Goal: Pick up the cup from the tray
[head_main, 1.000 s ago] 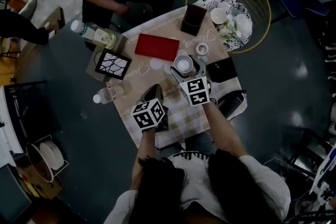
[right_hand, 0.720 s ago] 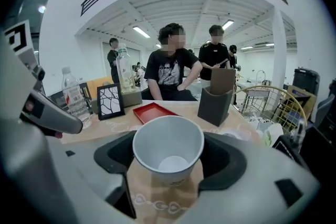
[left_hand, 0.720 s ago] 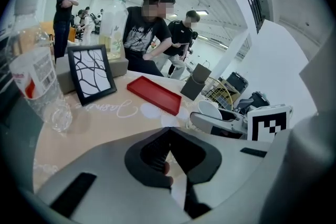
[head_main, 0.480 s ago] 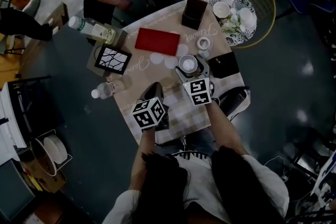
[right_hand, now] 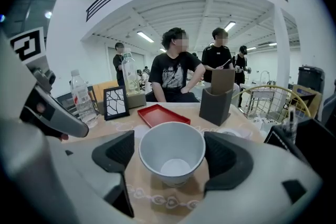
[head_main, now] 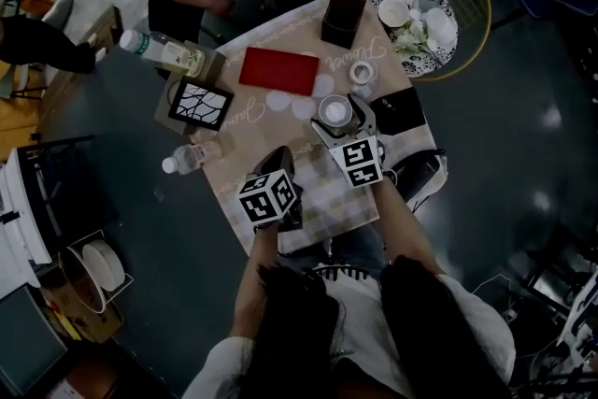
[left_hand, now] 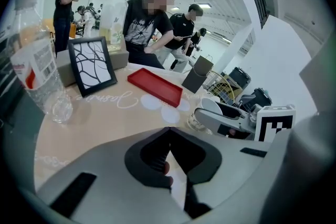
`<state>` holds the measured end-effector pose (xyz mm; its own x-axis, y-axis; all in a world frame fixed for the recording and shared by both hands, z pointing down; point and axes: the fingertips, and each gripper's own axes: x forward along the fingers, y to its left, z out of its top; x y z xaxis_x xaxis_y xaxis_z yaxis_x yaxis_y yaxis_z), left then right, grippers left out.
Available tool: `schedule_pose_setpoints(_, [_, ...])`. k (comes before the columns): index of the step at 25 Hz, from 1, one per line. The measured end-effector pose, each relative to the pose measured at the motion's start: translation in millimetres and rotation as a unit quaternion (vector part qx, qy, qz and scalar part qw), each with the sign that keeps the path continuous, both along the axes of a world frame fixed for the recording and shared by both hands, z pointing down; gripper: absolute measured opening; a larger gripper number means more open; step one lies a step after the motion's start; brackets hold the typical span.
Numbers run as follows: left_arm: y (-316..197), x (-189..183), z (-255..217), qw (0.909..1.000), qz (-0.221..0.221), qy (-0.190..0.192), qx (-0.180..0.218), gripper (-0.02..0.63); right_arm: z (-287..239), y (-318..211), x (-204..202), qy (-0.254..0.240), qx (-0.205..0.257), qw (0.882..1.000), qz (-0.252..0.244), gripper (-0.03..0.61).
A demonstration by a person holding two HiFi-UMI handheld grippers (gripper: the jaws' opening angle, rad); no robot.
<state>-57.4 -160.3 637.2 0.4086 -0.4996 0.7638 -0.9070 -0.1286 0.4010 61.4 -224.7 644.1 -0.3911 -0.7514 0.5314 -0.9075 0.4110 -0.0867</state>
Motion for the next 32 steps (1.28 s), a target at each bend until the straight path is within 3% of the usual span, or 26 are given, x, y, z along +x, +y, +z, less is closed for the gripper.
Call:
schedule_pose_setpoints(6, [-0.1, -0.8, -8.9, 0.9999, -0.002, 0.003, 0.013, 0.008, -38.4, 4.6, 8.4, -0.007, 0.034, 0.999, 0.021, 0.403])
schedule_pose_setpoints(12, [1.6, -10.2, -23.9, 0.9993, -0.016, 0.011, 0.033, 0.008, -92.7, 21.5, 4.6, 0.011, 0.075, 0.997, 0.001, 0.403])
schedule_pose_setpoints(19, [13.7, -3.4, -47.1, 0.9973, -0.021, 0.038, 0.059, 0.009, -114.7, 37.8, 2.7, -0.013, 0.052, 0.999, 0.005, 0.398])
schedule_pose_setpoints(20, [15.0, -2.7, -50.4, 0.9968, -0.022, 0.043, 0.064, 0.009, -117.4, 40.2, 2.0, -0.015, 0.050, 0.999, 0.007, 0.378])
schedule_pose_setpoints(27, [28.6, -5.0, -78.3, 0.9939, -0.016, 0.049, 0.098, 0.009, -136.7, 69.3, -9.3, -0.021, 0.042, 0.999, 0.022, 0.069])
schedule_pose_setpoints(29, [32.4, -4.3, -84.1, 0.9929, -0.014, 0.054, 0.105, 0.008, -139.2, 77.1, -15.6, -0.030, 0.036, 0.999, 0.017, 0.016])
schedule_pose_setpoints(32, [40.8, -5.0, -88.0, 0.9920, -0.008, 0.061, 0.111, 0.009, -137.5, 89.4, -26.7, -0.015, 0.026, 1.000, 0.005, 0.007])
